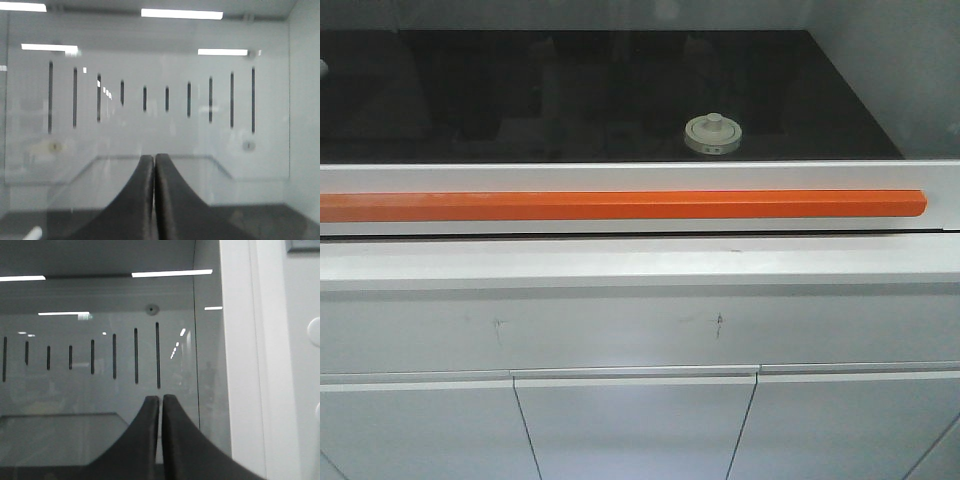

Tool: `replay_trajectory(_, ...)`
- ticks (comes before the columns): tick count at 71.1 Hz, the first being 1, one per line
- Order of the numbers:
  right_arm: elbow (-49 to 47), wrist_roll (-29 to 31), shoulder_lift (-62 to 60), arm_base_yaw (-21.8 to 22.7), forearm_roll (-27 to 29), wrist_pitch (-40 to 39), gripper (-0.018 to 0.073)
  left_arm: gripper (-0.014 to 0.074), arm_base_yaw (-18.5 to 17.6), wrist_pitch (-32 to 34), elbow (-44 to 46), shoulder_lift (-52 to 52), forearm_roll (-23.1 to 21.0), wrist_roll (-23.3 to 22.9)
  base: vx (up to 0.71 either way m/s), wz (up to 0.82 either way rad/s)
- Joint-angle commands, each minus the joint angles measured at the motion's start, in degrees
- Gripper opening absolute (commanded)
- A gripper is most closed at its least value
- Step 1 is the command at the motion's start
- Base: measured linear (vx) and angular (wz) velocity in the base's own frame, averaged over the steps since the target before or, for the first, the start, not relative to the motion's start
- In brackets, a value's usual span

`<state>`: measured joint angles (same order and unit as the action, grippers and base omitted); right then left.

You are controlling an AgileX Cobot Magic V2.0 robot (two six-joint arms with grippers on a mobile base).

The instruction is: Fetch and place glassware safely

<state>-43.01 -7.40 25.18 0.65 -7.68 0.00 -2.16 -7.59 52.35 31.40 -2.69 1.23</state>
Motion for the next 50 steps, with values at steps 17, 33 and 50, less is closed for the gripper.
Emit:
replay_trajectory(17, -1.64, 0.43, 12.32, 0.24, 0.14, 0.3, -0.0004, -0.0007, 0.16, -4.78, 3.18, 11.53, 0.15, -0.3, 0.0, 0.0)
replay_trajectory(33, -1.6, 0.43, 14.09, 0.24, 0.14, 7.73, -0.0004, -0.0007, 0.16, 0.42, -3.62, 14.62, 1.7, -0.16, 0.0, 0.0)
replay_trajectory(50, -0.87, 1.35, 14.22, 0.24, -0.32, 4.28, -0.0004, -0.0007, 0.16, 13.2, -15.79, 14.44, 1.51, 0.15, 0.0, 0.0)
